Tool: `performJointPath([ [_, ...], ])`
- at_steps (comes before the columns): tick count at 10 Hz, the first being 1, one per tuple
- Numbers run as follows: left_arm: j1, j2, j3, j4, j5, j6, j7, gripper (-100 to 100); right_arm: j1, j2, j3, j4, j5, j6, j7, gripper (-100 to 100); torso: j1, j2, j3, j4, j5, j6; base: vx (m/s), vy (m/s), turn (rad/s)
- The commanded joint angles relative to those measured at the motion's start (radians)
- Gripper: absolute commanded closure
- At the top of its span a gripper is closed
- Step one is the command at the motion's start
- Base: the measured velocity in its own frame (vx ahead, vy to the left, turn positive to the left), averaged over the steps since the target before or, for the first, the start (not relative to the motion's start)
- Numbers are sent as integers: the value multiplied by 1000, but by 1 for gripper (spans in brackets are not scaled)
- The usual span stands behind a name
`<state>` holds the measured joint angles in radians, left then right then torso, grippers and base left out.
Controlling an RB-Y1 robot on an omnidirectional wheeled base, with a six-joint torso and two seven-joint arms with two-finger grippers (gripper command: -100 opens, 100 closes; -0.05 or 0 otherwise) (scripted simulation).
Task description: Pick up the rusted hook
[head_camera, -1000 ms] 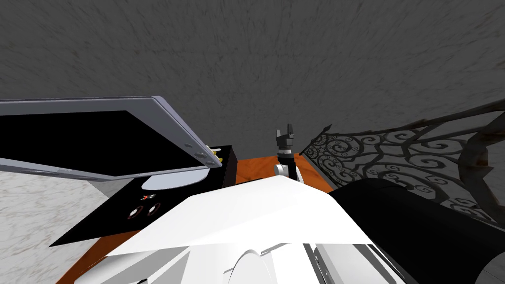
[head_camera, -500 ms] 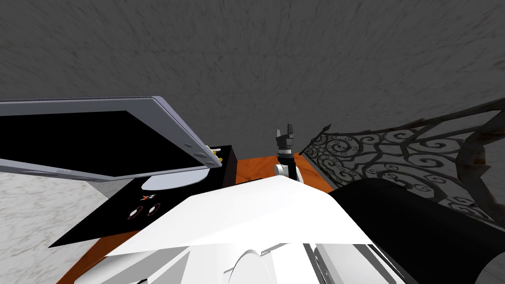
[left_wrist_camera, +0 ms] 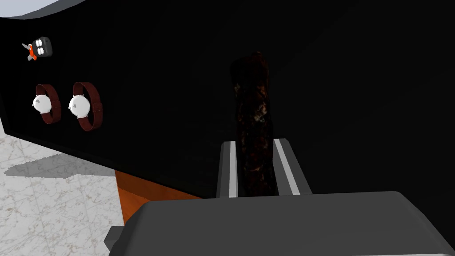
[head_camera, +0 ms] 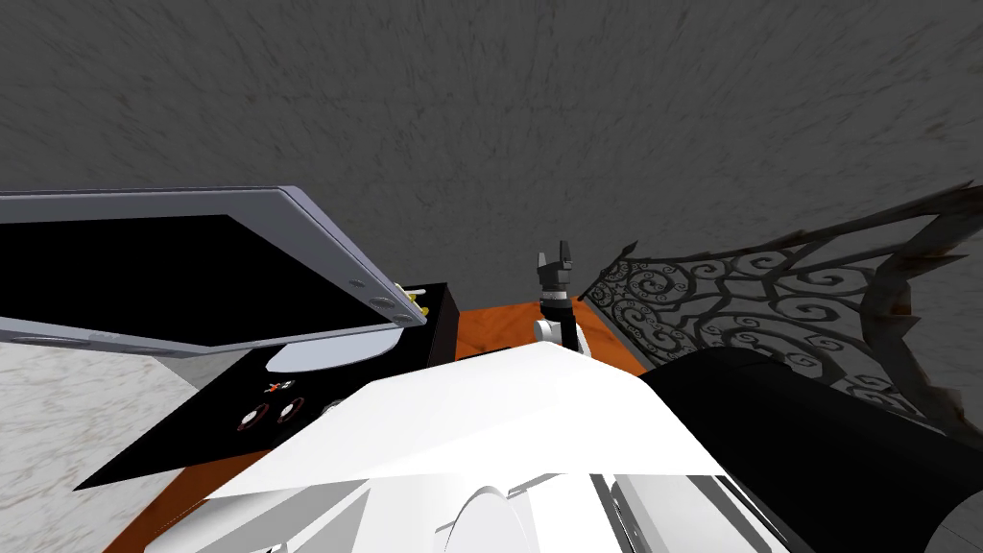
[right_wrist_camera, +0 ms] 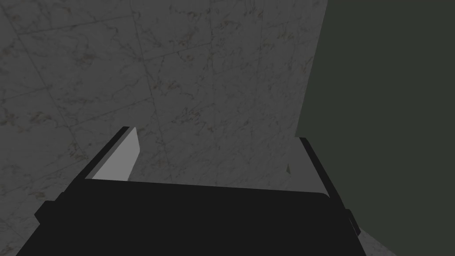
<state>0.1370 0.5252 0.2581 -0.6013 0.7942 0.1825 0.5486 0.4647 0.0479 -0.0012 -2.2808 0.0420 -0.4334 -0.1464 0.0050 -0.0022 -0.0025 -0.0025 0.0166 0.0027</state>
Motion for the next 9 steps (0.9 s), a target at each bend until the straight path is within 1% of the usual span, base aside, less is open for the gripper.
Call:
performJointPath([
  [1,6,29,1,-19,17,27,9,100,0,0,0,0,0,0,0,0,0,0,0,0,0,0,-25,-54,-39],
  [2,6,29,1,-19,17,27,9,100,0,0,0,0,0,0,0,0,-1,0,0,0,0,0,-17,-42,-6],
  [4,13,69,1,-40,36,63,19,100,0,0,0,0,0,0,0,0,-2,0,0,0,0,0,-20,-61,-28],
  [5,13,69,1,-40,36,63,19,100,0,0,0,0,0,0,0,0,-2,0,0,0,0,0,-20,-57,-14],
  [6,17,89,1,-50,45,80,24,100,0,0,0,0,0,0,0,0,-2,0,0,0,0,0,-26,-56,-20],
  [7,17,89,1,-50,45,80,24,100,0,0,0,0,0,0,0,0,-2,1,0,0,-1,0,-18,-37,-3],
  [9,24,130,1,-72,64,115,34,100,0,0,0,0,0,0,0,0,-1,0,0,0,0,0,-17,-54,-30],
])
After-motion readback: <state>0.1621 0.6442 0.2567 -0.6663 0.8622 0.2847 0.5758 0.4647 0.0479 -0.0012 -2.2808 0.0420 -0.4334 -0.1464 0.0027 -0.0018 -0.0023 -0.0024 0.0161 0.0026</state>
